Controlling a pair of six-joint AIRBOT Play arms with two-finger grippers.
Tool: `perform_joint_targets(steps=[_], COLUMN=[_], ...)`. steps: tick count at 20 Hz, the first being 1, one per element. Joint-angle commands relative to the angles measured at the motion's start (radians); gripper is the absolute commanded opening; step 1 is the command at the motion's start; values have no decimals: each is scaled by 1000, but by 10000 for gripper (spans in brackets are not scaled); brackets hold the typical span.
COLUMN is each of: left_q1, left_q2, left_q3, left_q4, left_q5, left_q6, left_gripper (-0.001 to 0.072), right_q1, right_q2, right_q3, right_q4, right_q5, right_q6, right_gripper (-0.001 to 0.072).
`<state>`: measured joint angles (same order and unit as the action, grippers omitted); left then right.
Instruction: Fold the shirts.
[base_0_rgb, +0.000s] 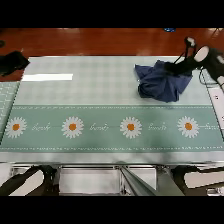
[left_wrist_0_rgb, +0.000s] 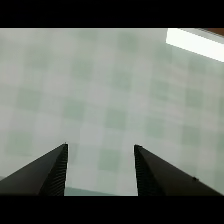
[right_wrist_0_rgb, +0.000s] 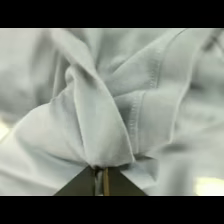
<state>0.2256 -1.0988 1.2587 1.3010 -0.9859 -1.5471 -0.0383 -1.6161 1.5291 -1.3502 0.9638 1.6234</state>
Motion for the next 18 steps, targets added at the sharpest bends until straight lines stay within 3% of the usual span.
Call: perform_joint_targets(steps=[1, 8, 14, 18], left_q1=[76, 60, 60, 60], left_q2=[153, 521, 557, 554], left_q3=[-55, -490, -535, -535], left_q4=[-30, -282, -285, -285], left_q5=[-110, -61, -53, -34], left_q6=[19, 70, 70, 70], left_gripper=[507, 506, 507, 506], right_q1=[43, 220, 423, 574], right_q2=[132, 354, 436, 410], right_q3=[199, 544, 527, 251], right_q4=[43, 42, 42, 75], right_q5=[21, 19, 196, 254], right_q6=[-70, -157, -206, -161], right_gripper=[26, 26, 26, 26])
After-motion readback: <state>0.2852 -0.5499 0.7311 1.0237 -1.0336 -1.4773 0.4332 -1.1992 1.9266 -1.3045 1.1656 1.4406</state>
